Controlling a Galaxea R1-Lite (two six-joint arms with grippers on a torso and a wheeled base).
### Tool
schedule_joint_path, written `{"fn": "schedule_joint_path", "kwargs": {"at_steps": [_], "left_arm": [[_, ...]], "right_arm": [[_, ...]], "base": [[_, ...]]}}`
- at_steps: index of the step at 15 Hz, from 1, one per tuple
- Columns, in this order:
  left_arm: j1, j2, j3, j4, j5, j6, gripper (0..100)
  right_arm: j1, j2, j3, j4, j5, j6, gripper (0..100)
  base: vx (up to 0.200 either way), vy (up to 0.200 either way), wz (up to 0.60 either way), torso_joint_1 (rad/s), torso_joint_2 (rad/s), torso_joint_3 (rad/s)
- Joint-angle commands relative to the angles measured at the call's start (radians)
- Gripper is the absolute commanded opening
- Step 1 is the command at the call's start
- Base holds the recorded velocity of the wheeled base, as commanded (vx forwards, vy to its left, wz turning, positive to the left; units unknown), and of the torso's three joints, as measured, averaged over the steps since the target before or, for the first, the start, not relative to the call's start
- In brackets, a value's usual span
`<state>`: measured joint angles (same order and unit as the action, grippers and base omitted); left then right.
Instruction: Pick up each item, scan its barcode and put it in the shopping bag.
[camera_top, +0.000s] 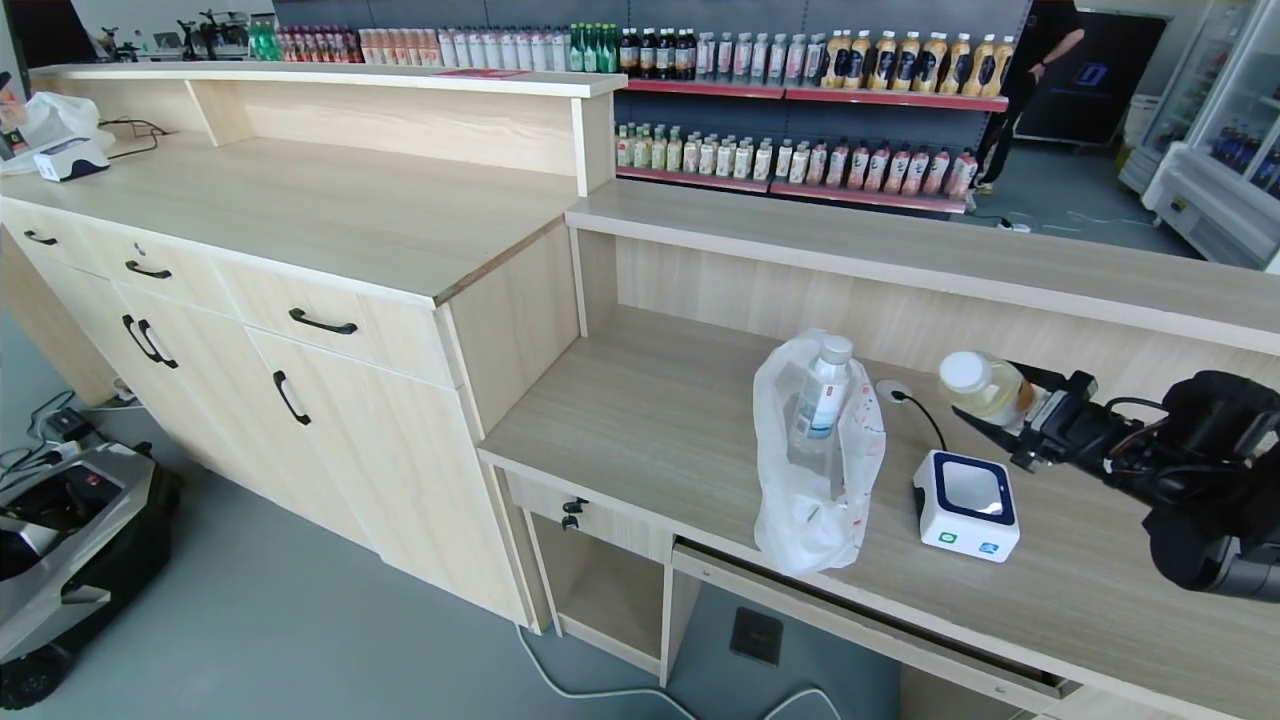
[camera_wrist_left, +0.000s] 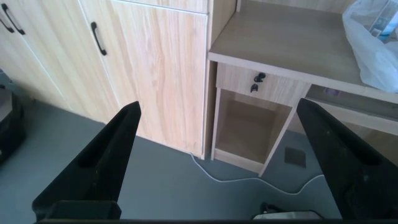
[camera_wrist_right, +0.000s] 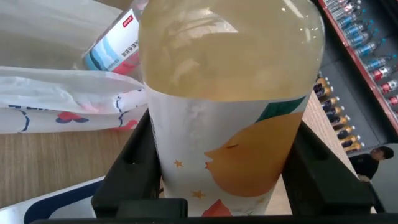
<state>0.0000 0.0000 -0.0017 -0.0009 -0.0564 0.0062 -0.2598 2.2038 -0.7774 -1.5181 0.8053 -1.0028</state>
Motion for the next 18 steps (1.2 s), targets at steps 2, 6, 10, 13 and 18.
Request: {"fn": "schedule_joint_path", "kwargs": {"at_steps": [2, 6, 10, 13, 18], "left_arm": [[0.000, 0.002, 0.000, -0.001, 0.000, 0.000, 100], [0.000, 0.002, 0.000, -0.001, 0.000, 0.000, 100], [0.000, 0.002, 0.000, -0.001, 0.000, 0.000, 100], [0.000, 0.002, 0.000, 0.001, 0.000, 0.000, 100], [0.000, 0.002, 0.000, -0.001, 0.000, 0.000, 100]], "right_arm": [[-0.015, 0.063, -0.022, -0.017, 0.012, 0.001, 0], [-0.015, 0.116, -0.028, -0.053, 0.034, 0.003, 0], [-0.019, 0.154, -0.045, -0.053, 0.045, 0.003, 0], [-0.021, 0.168, -0.072, -0.053, 0.043, 0.000, 0], [-0.013, 0.203, -0.112, -0.053, 0.041, -0.007, 0]], "base": [[0.000, 0.000, 0.00, 0.000, 0.00, 0.000], [0.000, 0.000, 0.00, 0.000, 0.00, 0.000], [0.000, 0.000, 0.00, 0.000, 0.00, 0.000], [0.000, 0.000, 0.00, 0.000, 0.00, 0.000], [0.000, 0.000, 0.00, 0.000, 0.00, 0.000]]}}
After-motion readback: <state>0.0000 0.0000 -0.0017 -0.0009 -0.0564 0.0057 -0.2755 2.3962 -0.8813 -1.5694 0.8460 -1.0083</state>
